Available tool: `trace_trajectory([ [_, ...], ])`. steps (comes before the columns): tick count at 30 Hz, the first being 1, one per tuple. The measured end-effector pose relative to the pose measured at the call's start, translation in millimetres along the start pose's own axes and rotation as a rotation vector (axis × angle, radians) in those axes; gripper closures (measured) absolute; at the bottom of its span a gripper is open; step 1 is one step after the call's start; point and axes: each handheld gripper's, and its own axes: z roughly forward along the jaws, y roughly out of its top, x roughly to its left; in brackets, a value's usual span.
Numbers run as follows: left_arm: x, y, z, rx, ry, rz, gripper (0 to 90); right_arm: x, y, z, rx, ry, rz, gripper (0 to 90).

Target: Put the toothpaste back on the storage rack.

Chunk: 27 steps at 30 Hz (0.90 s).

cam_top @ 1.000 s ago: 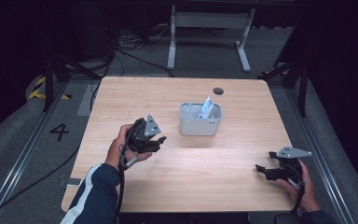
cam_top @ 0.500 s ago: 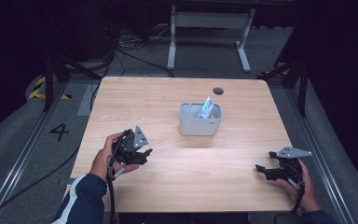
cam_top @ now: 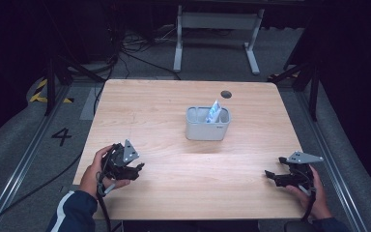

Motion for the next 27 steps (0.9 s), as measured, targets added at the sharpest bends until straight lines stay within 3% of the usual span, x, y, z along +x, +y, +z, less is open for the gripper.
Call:
trace_trajectory([
  [12,8.1,-45.4,2.0,-0.012,-0.029,-0.1,26.7,0.5,-0.1,-0.2,-0.002,-0.004,0.002,16.2],
  [18,12.6,-70.0,3.9,-0.021,-0.038,-0.183,25.7,-0.1,-0.1,-0.1,0.001,-0.002,0.002,16.2],
  [21,17.9,-84.3,5.1,-0.023,-0.061,-0.253,24.8,0.1,-0.1,-0.1,0.0,-0.003,0.001,16.2],
  [23,20.9,-91.5,5.7,-0.029,-0.047,-0.271,23.7,0.3,-0.1,-0.2,-0.001,-0.005,-0.001,16.2],
  [27,25.6,-104.4,7.0,-0.033,-0.06,-0.345,20.0,0.6,-0.1,-0.3,-0.003,-0.006,-0.002,16.2],
])
